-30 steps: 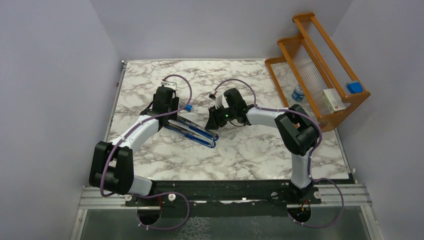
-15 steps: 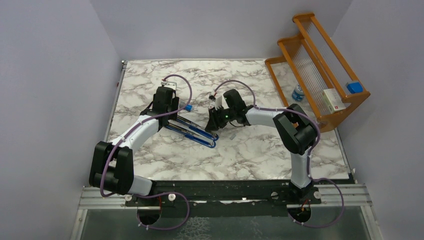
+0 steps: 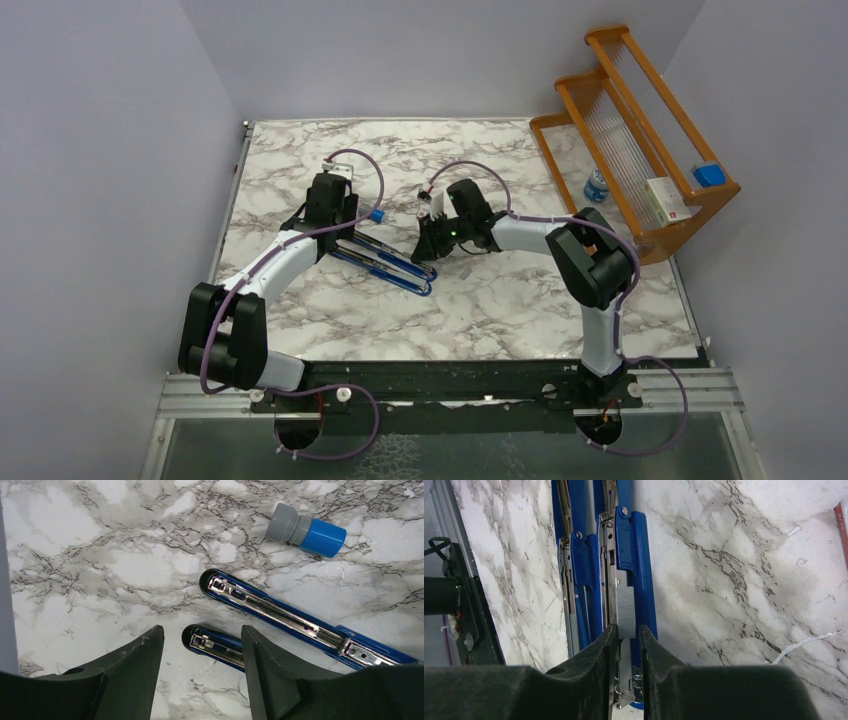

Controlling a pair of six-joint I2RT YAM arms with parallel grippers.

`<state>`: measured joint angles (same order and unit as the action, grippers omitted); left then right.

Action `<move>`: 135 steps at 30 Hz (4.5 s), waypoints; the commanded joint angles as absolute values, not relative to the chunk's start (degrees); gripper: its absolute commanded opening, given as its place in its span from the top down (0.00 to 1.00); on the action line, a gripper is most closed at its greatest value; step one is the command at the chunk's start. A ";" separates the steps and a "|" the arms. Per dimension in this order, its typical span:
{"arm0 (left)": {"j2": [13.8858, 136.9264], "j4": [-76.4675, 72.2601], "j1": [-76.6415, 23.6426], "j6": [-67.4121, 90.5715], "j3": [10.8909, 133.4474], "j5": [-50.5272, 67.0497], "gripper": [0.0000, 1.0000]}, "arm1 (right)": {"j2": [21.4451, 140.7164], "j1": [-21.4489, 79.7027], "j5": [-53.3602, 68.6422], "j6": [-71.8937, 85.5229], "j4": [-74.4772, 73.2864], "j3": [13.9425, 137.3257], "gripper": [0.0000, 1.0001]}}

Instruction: Load the staples into the stapler

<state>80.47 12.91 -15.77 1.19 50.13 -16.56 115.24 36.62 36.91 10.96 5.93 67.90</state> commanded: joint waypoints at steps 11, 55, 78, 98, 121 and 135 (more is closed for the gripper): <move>78.97 11.95 -15.85 0.96 51.24 -17.09 0.39 | 106.04 37.93 27.67 6.85 11.01 61.95 0.79; 78.67 11.78 -15.91 0.77 51.15 -17.31 0.39 | 115.76 35.60 41.34 13.62 13.47 66.27 0.55; 78.73 11.82 -15.90 0.64 51.07 -17.23 0.39 | 115.48 35.40 40.69 13.52 13.63 65.87 0.75; 78.91 11.80 -15.91 0.62 51.20 -17.23 0.39 | 110.64 35.42 37.76 11.59 13.97 64.83 0.82; 79.05 11.79 -15.91 0.71 51.19 -17.23 0.39 | 102.79 48.16 8.53 -6.40 10.40 61.45 0.84; 79.07 11.78 -15.91 0.70 51.17 -17.23 0.39 | 104.54 48.95 9.93 -7.31 8.89 62.05 0.84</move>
<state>80.14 12.88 -15.77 0.99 50.13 -16.56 104.53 48.45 10.55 -6.17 10.04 61.91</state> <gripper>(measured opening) 0.614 0.170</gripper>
